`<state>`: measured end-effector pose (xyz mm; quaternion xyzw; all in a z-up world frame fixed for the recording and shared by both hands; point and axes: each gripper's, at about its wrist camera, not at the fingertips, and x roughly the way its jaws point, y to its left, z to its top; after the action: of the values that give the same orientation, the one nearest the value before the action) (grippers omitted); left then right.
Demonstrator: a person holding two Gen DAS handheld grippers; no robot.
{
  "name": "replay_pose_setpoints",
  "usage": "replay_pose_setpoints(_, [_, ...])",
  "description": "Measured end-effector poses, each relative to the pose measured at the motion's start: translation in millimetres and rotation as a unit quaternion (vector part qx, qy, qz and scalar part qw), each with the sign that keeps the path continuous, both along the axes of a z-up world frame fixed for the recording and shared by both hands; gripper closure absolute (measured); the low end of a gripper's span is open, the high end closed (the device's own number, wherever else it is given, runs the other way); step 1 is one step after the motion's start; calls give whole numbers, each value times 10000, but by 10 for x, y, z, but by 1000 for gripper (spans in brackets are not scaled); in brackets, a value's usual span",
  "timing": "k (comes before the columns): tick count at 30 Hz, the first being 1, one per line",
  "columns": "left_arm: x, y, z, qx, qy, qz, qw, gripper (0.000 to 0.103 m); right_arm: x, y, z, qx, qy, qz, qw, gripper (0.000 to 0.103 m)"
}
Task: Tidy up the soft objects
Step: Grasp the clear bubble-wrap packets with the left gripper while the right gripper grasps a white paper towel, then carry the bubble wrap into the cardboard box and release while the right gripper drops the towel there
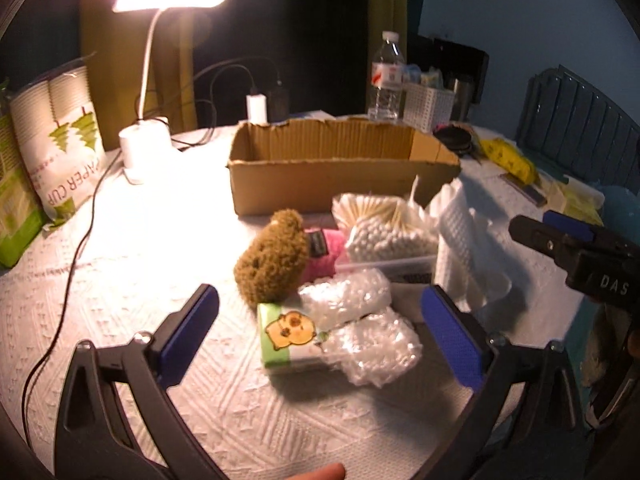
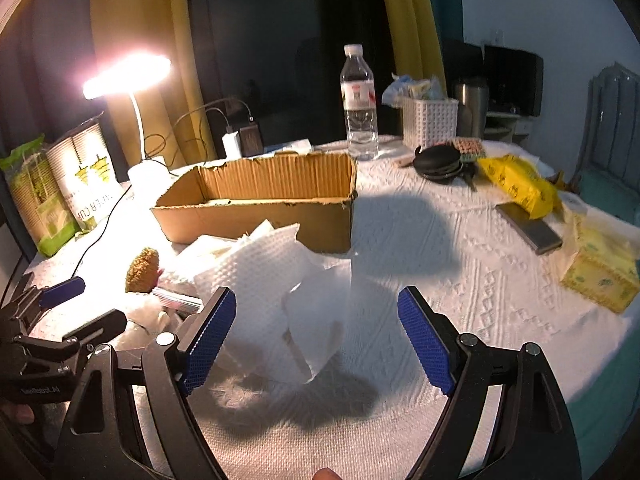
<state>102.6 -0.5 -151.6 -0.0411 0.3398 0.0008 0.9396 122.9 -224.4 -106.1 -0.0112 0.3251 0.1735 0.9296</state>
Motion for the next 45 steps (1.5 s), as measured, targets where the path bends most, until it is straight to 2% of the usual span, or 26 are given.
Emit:
replay_pose_setpoints(2, [48,-37,-57,-1,148,-74,9999,6,55,23,-53,50,79,81,9999,17])
replay_pose_setpoints(3, [56,-39,-63,8,196,-78,9998,12,73,39,-70,66,106,138,9998,17])
replay_pose_setpoints(6, [88,-35,-108,27,330,-63,9994,18,146,128,-126,107,187,379,9991,17])
replay_pose_setpoints(10, [116,-55,-129,84,402,-134,9991,50,213,248,-128,228,177,679,9973,17])
replay_pose_setpoints(13, [142,-77,-162,18,510,-235,9984,59,236,344,-109,294,165,970,9947,21])
replay_pose_setpoints(15, [135,-91,-144,-3,484,-274,9985,60,253,439,-120,237,225,1127,9931,33])
replay_pose_setpoints(18, [109,-92,-86,-71,402,-330,9986,62,281,547,-145,223,373,1347,9899,56])
replay_pose_setpoints(20, [80,-76,-40,-113,349,-336,9988,62,283,576,-149,216,425,1401,9890,88])
replay_pose_setpoints(23, [20,-49,71,-153,202,-349,9991,62,232,540,-61,260,322,1384,9895,93])
replay_pose_setpoints(26, [-17,-11,178,-198,75,-332,9992,62,152,489,80,191,136,1354,9905,94])
replay_pose_setpoints(36, [-39,32,501,-221,-214,-348,9989,62,-24,299,544,634,-156,1522,9862,94])
replay_pose_setpoints(45, [98,0,790,-102,-413,-289,9987,62,57,59,903,892,-491,1452,9841,94])
